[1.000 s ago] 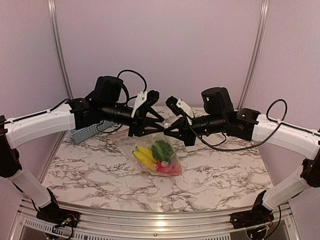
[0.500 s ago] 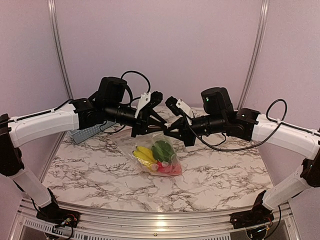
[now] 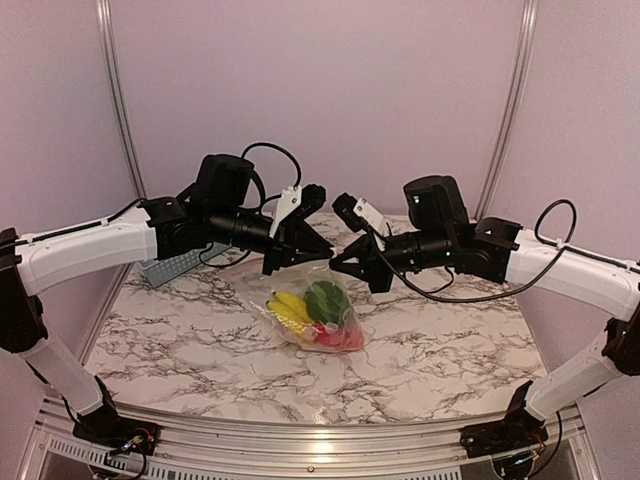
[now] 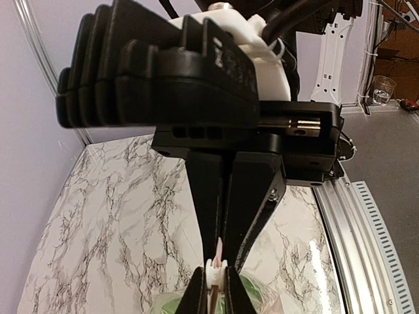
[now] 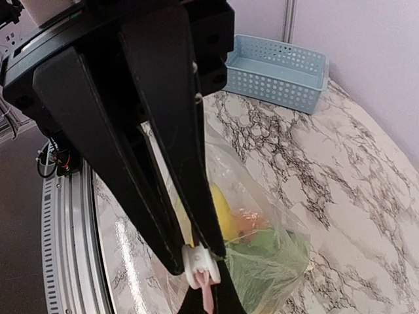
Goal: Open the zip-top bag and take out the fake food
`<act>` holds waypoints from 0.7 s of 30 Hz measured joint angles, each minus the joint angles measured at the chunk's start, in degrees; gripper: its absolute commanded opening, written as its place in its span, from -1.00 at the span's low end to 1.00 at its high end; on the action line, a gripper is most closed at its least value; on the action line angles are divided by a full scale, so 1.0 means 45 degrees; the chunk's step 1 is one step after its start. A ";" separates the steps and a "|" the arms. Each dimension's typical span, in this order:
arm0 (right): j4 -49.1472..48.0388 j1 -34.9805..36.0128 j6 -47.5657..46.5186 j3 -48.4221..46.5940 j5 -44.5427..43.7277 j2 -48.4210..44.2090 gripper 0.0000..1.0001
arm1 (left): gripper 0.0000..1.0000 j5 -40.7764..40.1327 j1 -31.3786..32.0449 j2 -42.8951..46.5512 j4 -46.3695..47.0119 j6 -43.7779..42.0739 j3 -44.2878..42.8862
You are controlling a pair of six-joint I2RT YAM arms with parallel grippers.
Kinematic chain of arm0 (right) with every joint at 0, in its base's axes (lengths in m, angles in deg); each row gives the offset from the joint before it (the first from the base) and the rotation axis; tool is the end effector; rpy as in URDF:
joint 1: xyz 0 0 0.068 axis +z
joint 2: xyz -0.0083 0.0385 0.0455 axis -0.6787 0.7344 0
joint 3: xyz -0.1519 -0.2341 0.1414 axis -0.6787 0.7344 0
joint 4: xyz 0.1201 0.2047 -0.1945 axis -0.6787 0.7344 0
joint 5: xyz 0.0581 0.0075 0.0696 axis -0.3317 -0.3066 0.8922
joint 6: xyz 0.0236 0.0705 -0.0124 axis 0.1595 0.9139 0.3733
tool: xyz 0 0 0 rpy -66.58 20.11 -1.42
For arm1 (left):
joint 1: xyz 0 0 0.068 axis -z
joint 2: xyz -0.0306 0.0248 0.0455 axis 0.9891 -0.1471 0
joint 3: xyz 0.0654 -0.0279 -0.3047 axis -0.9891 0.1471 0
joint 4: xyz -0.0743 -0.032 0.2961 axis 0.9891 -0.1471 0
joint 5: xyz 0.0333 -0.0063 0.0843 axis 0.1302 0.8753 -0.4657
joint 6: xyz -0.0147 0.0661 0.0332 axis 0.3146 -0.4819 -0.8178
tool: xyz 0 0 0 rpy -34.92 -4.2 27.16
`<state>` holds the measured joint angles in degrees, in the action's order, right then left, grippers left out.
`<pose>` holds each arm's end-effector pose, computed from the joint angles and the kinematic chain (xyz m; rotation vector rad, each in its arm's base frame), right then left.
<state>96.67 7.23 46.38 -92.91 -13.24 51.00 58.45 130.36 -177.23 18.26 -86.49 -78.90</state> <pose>0.2248 0.3030 0.3572 -1.2030 1.7611 0.8428 0.2628 -0.3571 0.3795 1.4716 1.2213 -0.8697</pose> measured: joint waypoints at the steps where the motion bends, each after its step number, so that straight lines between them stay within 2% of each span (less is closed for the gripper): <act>1: 0.0000 0.0000 0.0019 0.0029 -0.0029 -0.0039 -1.00 | -1.00 -0.0039 -0.0005 0.0015 -0.0010 -0.0005 0.0019; 21: -0.0403 -0.0631 0.0831 0.1831 -0.0466 -0.1972 -1.00 | -1.00 -0.0622 -0.0913 0.1151 -0.0753 -0.0495 0.1384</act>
<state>94.85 4.39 50.12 -84.67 -15.34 42.12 55.65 126.25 -172.05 14.87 -88.72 -72.67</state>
